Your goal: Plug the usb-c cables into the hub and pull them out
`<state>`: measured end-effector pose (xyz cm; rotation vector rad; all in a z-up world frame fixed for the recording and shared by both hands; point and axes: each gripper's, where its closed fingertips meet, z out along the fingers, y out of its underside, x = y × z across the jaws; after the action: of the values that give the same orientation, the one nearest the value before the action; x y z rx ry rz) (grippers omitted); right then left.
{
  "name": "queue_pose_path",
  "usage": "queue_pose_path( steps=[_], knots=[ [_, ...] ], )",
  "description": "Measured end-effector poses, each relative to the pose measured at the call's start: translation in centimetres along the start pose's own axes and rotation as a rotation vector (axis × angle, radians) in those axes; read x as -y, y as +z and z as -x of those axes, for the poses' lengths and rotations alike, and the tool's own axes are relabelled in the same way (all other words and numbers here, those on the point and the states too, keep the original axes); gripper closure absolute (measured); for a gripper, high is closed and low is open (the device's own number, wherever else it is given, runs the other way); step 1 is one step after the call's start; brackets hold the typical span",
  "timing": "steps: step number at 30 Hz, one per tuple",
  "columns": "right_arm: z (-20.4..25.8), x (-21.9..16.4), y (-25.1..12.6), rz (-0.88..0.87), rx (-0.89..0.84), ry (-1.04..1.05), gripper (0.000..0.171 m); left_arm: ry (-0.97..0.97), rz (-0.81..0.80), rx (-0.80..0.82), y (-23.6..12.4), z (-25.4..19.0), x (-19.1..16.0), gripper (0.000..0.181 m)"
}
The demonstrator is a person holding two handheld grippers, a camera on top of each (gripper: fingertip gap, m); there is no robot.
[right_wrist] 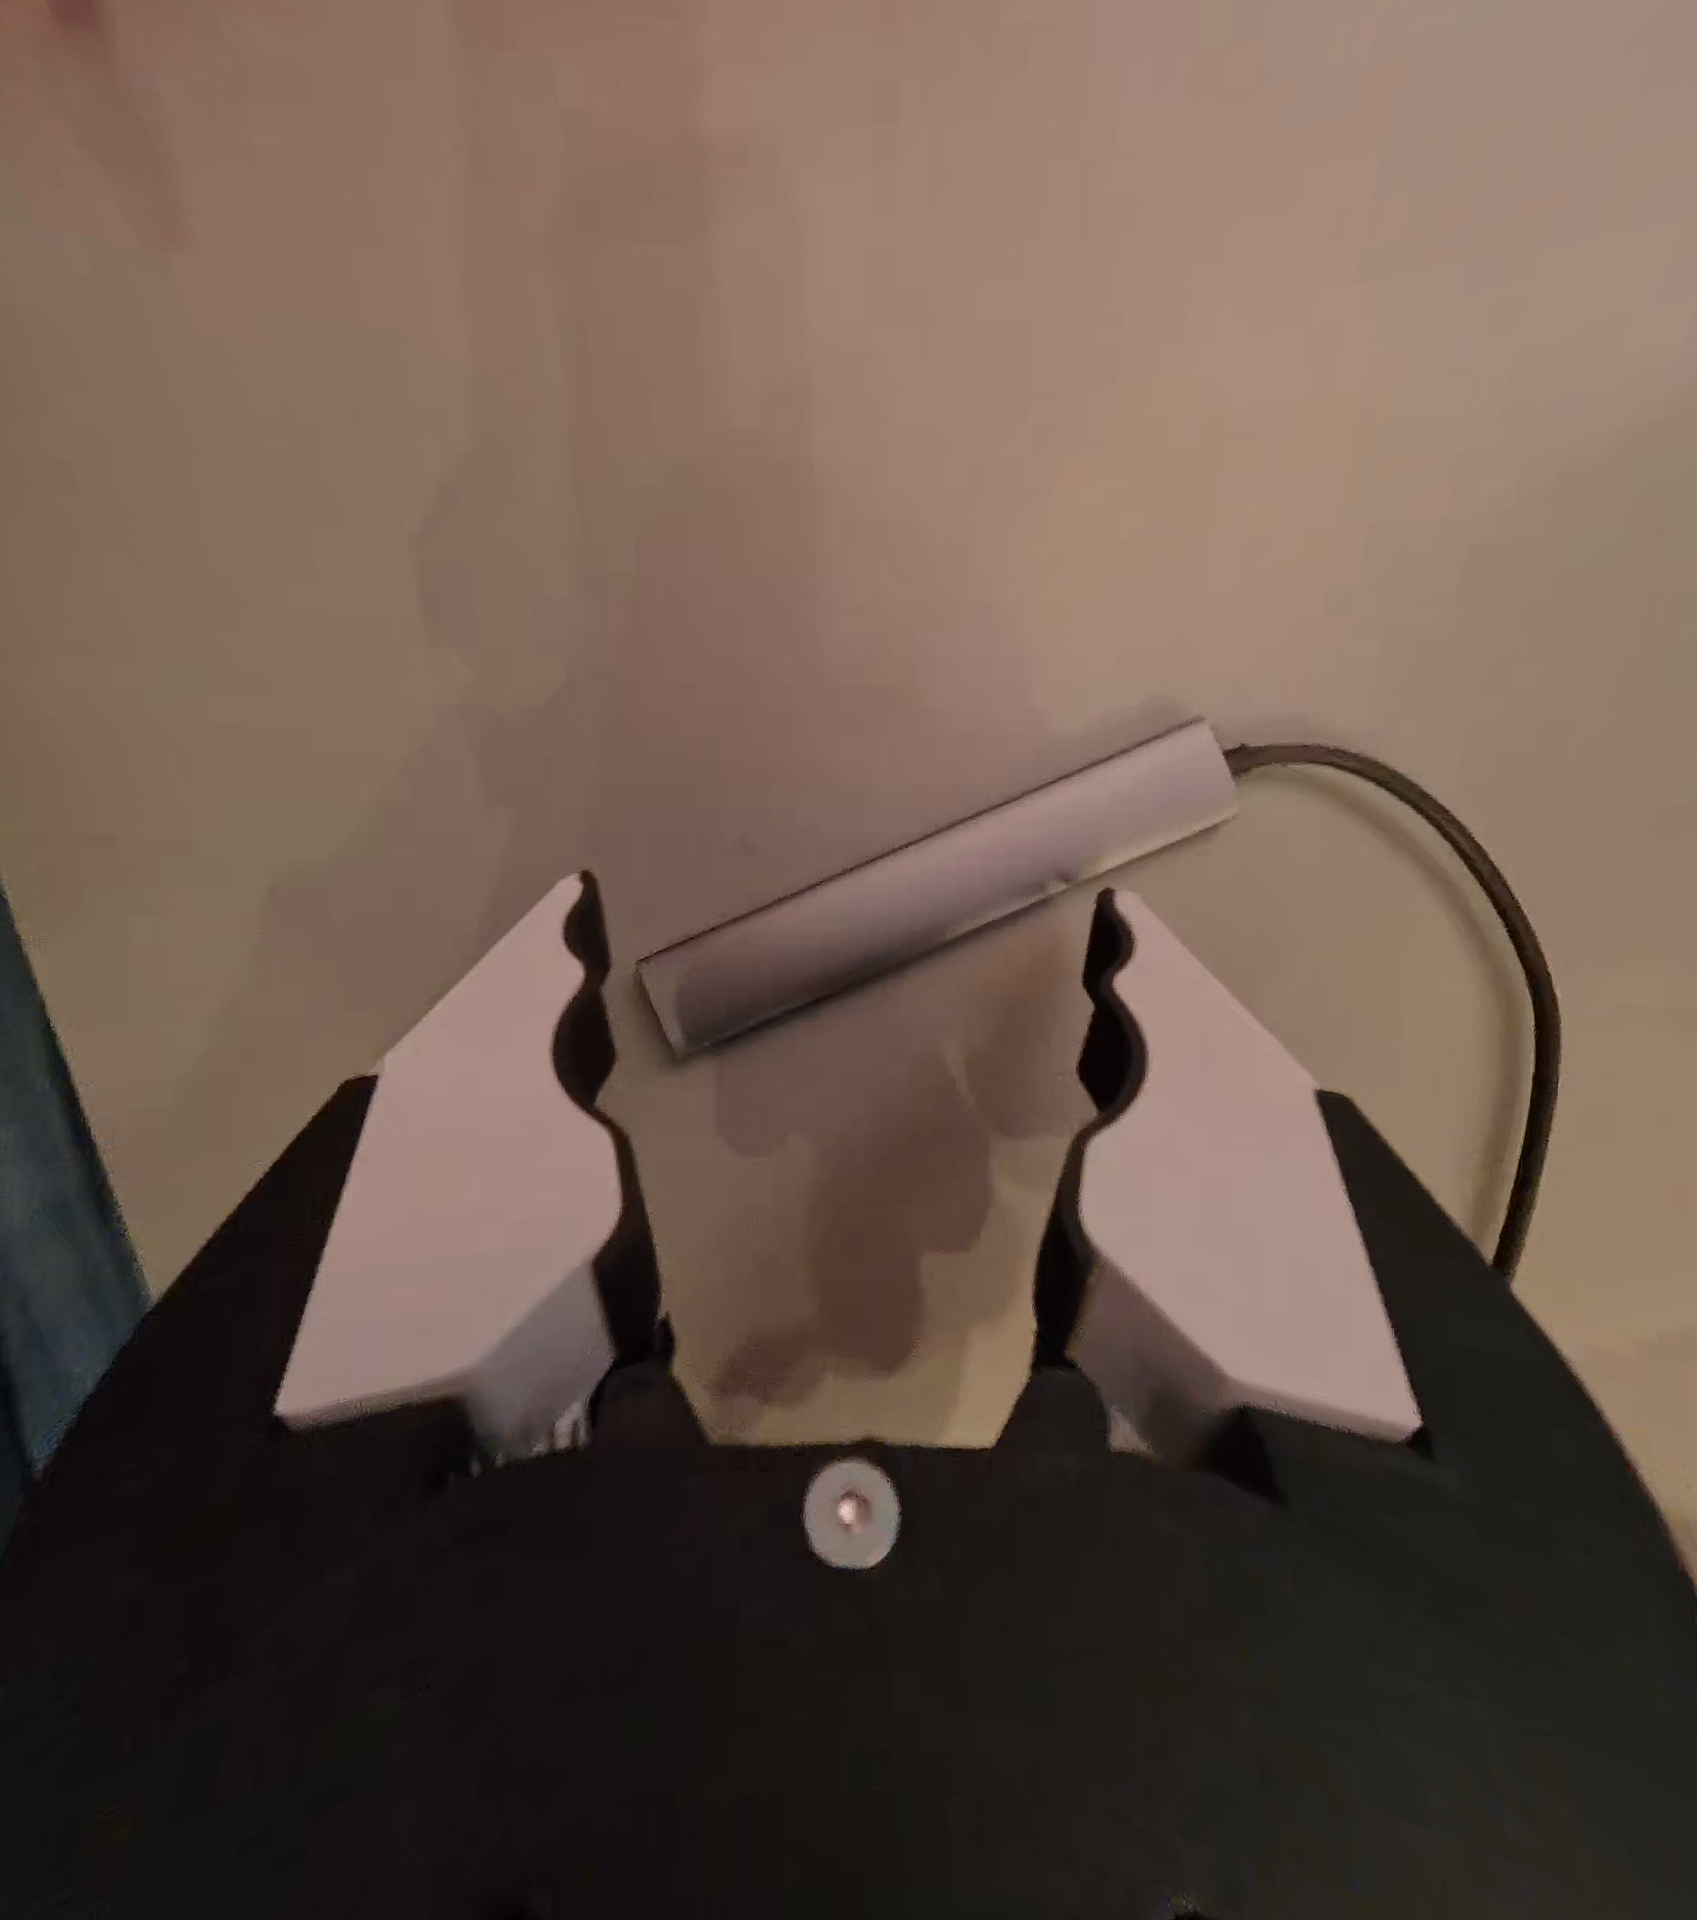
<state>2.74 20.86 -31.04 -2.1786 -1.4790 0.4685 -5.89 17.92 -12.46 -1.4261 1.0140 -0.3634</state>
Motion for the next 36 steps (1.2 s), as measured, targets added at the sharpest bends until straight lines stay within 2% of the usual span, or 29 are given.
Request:
queue_pose_path(
  steps=[3, 5, 7, 11, 20, 36],
  knots=[
    [-1.2, -1.0, 0.6, 0.027, -0.099, 0.064, 0.096, -0.001, 0.003, -0.003, 0.1, -0.2, 0.0, 0.169],
    [-1.3, -0.7, 1.0, -0.008, -0.104, 0.095, 0.108, 0.003, 0.004, -0.006, 0.2, -0.4, 0.0, 0.169],
    [-1.6, -0.4, 1.0, -0.034, -0.12, 0.103, 0.128, 0.012, 0.006, -0.005, 0.1, -0.6, 0.1, 0.169],
    [-2.2, -0.2, 1.0, -0.084, -0.139, 0.118, 0.147, 0.015, -0.001, -0.003, 0.0, -0.6, 0.5, 0.169],
    [-2.3, 0.0, 0.9, -0.081, -0.154, -0.013, 0.151, 0.017, 0.001, -0.009, 0.0, -0.9, 0.5, 0.169],
    [0.6, 2.2, -1.9, -0.354, 0.14, 0.166, 0.151, 0.029, 0.025, -0.017, 0.4, -1.4, -0.4, 0.169]
  ],
)
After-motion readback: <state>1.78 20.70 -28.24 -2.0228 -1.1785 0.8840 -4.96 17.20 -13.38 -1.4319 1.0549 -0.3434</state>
